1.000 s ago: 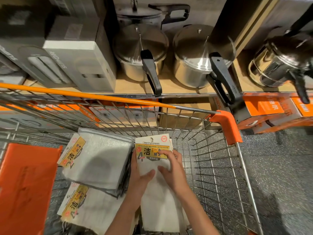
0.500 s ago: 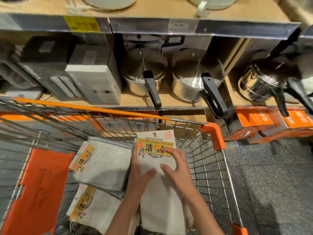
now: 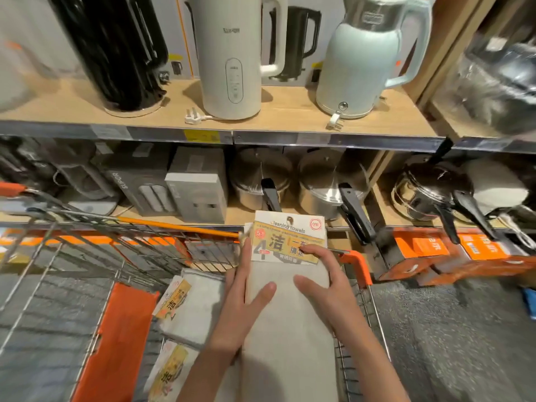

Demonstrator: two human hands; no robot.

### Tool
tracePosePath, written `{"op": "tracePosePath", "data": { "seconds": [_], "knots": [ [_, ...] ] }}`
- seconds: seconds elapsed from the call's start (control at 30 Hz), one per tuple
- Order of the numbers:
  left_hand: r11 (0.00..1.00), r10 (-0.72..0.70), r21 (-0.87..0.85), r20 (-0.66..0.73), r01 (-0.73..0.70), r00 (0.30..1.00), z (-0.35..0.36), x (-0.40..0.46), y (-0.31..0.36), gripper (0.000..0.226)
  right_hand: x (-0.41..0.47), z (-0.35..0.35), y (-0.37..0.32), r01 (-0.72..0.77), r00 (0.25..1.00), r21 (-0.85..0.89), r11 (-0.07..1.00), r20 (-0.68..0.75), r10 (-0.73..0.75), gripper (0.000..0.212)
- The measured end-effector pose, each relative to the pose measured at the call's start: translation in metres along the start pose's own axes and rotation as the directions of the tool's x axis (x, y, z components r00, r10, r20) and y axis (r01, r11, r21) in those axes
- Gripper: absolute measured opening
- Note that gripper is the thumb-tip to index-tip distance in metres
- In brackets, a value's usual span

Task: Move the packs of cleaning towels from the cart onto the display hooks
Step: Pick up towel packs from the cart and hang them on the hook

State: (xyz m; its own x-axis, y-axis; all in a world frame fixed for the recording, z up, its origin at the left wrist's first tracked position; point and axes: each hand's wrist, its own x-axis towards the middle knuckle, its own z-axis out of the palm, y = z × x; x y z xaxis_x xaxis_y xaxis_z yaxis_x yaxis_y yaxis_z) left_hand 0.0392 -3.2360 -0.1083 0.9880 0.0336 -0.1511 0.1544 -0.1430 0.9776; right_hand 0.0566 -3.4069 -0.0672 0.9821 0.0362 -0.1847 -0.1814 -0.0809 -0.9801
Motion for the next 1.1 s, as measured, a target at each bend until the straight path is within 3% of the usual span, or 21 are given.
{"op": "tracePosePath", "data": {
  "seconds": [0.23,0.47,0.67,0.8,1.1],
  "knots": [
    [0.989,0.147,-0.036,0.134,-0.144,0.980,-0.046,-0.027,0.037,0.038,-0.044,0.038,-0.046,0.021,0.997,-0.010,1.000,-0.076,-0.022,0.050],
    [0.978,0.187,-0.139,0.279,-0.153,0.942,-0.126,-0.051,0.040,0.042,-0.096,0.123,-0.061,0.039,0.946,-0.171,0.984,-0.310,-0.091,0.045],
    [0.966,0.234,-0.198,0.406,-0.165,0.884,-0.190,-0.082,0.037,0.043,-0.155,0.200,-0.066,0.122,0.802,-0.011,0.992,-0.588,-0.106,0.071],
    [0.958,0.287,-0.164,0.510,-0.236,0.811,-0.213,-0.113,0.038,0.046,-0.203,0.228,-0.066,0.091,0.702,-0.019,0.996,-0.708,-0.078,0.072],
    [0.967,0.251,-0.219,0.740,-0.130,0.623,-0.209,-0.208,0.044,0.077,-0.338,0.248,-0.065,0.076,0.458,0.009,0.997,-0.889,-0.027,0.060]
  ]
}}
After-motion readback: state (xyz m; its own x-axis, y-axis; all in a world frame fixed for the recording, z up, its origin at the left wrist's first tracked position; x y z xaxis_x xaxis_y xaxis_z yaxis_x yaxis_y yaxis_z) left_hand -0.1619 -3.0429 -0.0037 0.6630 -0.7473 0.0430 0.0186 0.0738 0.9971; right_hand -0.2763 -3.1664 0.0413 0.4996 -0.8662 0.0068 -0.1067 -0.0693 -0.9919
